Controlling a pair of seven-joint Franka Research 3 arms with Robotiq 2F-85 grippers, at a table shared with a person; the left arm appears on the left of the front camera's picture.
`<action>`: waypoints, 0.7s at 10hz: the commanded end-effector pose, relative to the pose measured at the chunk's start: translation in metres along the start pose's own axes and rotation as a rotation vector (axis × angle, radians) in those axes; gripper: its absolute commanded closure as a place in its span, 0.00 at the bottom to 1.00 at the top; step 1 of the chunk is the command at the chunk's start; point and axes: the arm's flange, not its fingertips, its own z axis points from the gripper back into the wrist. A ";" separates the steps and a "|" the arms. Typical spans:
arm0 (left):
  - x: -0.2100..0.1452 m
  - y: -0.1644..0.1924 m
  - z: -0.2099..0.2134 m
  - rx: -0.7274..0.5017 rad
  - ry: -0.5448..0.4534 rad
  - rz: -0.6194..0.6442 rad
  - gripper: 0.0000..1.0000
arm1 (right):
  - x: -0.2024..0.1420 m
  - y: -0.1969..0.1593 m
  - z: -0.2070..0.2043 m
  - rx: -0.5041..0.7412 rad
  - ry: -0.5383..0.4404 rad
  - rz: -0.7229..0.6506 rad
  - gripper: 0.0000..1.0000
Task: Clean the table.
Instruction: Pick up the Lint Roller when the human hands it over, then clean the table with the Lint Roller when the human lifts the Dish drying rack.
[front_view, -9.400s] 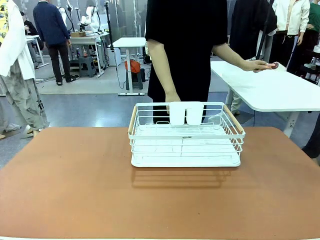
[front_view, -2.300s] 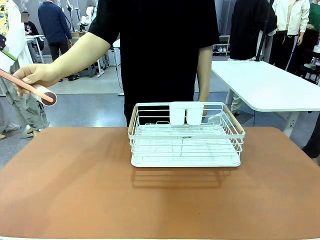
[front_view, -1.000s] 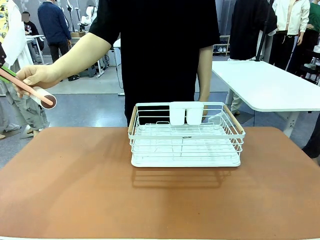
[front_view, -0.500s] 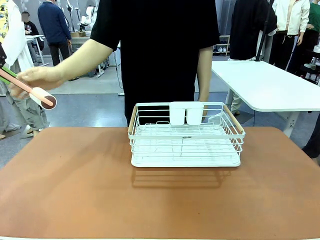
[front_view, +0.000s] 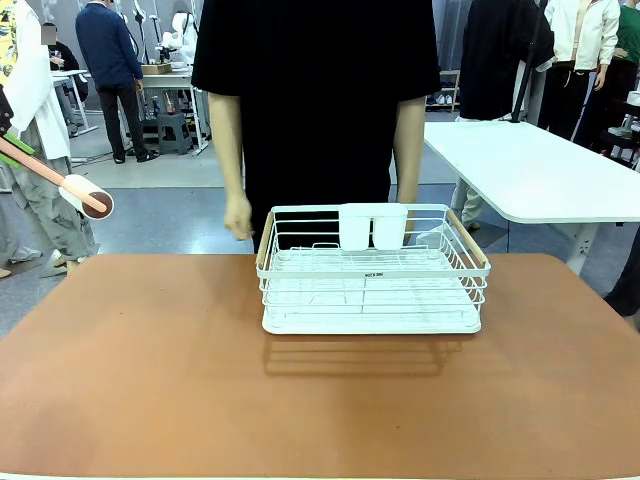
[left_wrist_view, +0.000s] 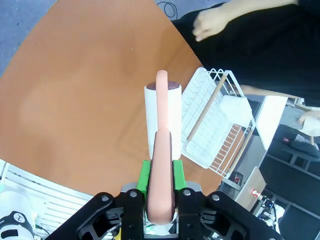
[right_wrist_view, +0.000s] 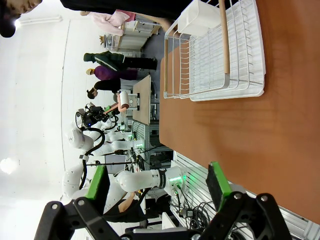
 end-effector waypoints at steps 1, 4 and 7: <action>-0.001 0.000 0.002 -0.002 -0.004 -0.001 1.00 | -0.002 0.001 0.002 0.010 0.001 0.008 0.00; -0.001 0.000 0.002 -0.002 -0.004 -0.001 1.00 | -0.002 0.001 0.002 0.010 0.001 0.008 0.00; -0.001 0.000 0.002 -0.002 -0.004 -0.001 1.00 | -0.002 0.001 0.002 0.010 0.001 0.008 0.00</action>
